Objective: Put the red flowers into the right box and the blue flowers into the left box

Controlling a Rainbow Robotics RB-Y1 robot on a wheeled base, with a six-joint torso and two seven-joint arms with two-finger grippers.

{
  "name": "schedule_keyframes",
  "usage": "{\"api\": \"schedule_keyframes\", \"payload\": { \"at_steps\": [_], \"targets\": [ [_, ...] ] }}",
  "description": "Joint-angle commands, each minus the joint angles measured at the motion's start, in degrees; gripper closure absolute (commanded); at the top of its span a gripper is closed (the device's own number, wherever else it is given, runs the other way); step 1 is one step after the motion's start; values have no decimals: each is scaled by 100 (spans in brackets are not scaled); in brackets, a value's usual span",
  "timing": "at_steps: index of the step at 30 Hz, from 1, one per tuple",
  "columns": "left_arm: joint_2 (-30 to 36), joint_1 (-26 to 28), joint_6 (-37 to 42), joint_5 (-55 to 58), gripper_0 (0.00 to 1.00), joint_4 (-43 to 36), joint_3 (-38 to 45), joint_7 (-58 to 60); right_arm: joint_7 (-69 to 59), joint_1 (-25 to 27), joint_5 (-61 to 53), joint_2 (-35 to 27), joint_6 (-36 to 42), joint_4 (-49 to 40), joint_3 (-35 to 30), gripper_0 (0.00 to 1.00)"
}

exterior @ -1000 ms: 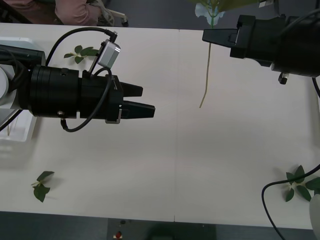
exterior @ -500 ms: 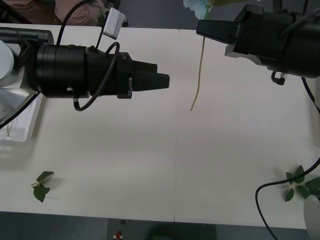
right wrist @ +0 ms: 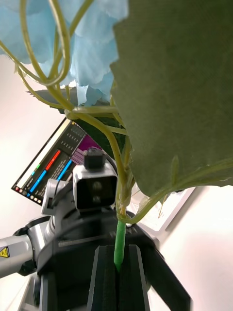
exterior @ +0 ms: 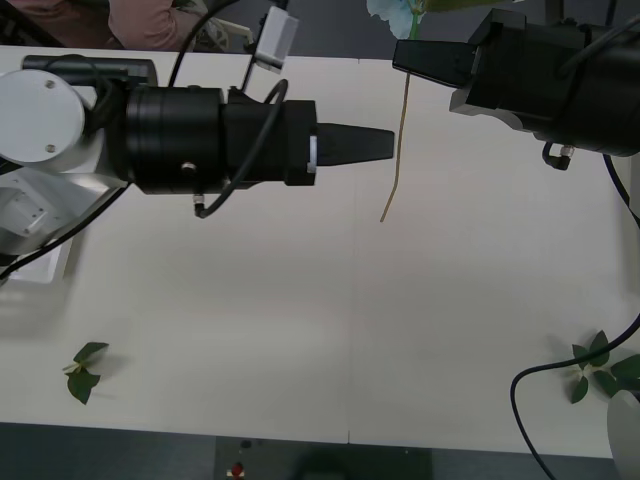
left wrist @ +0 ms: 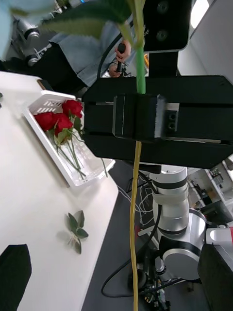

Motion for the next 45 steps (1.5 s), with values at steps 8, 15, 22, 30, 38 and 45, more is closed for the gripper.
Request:
{"api": "schedule_keyframes", "payload": {
  "at_steps": [8,15,22,30,38,45],
  "targets": [
    [-421,-543,-412,-187,29,269,-433,56,196,-33,-64,14,-57,-58,26,100],
    [-421,-552,-412,-178,100,269,-433,65,196,-33,-64,14,-57,-58,26,100],
    [-412,-552,-412,-178,100,269,-433,56,196,-33,-64,14,-57,-58,26,100],
    [-403,-552,-412,-196,100,269,-433,38,196,-33,-64,14,-57,-58,26,49],
    [-359,-543,-412,-196,100,269,-433,-5,196,-33,-64,14,-57,-58,26,0],
    [45,-543,-412,-46,100,260,-354,-41,196,-33,-64,14,-57,-58,26,0]
  ]
}}
